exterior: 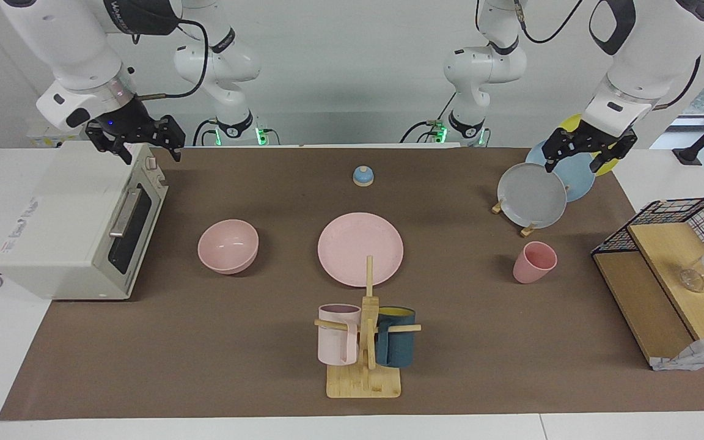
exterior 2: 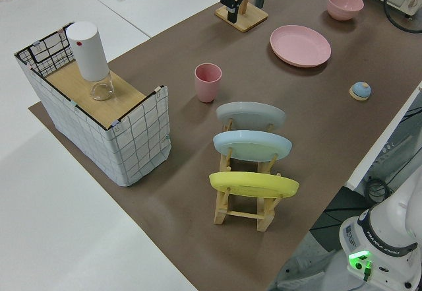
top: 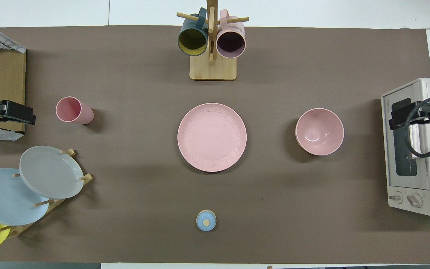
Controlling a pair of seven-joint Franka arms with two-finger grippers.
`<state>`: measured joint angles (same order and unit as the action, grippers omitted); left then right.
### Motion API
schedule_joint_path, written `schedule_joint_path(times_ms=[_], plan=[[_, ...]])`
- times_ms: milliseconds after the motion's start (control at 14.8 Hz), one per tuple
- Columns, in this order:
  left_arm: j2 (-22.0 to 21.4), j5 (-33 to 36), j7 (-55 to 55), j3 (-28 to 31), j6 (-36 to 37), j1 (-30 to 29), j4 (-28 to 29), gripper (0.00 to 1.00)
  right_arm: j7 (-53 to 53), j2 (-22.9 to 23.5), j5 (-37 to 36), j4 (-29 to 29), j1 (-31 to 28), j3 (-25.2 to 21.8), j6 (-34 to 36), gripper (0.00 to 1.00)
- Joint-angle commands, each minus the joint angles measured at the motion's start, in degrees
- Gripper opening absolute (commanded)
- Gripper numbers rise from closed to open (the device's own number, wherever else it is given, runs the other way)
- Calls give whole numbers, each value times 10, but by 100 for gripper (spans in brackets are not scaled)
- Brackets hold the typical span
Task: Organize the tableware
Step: 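Reach the right gripper down and grasp the rim of the pink bowl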
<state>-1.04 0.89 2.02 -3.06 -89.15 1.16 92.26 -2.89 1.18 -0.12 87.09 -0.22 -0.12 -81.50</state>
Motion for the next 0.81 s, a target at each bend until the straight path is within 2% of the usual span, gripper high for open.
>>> schedule_joint_path(times_ms=[0,135,338,474,609,744], plan=[[-5,12,4,0,7,-2,5,100,-18,-1,14,-2,-6,3,4,100],[-5,12,4,0,7,-2,4,100,-11,-2,14,1,0,8,-12,100],[-5,12,4,0,7,-2,4,100,41,-14,15,83,0,69,-122,100],[-5,12,4,0,7,-2,5,100,75,-10,15,156,1,96,-208,100],[-5,12,4,0,7,-2,5,100,72,-7,15,262,2,104,-333,100],[-5,12,4,0,7,-2,4,100,73,-5,14,330,2,104,-424,100]])
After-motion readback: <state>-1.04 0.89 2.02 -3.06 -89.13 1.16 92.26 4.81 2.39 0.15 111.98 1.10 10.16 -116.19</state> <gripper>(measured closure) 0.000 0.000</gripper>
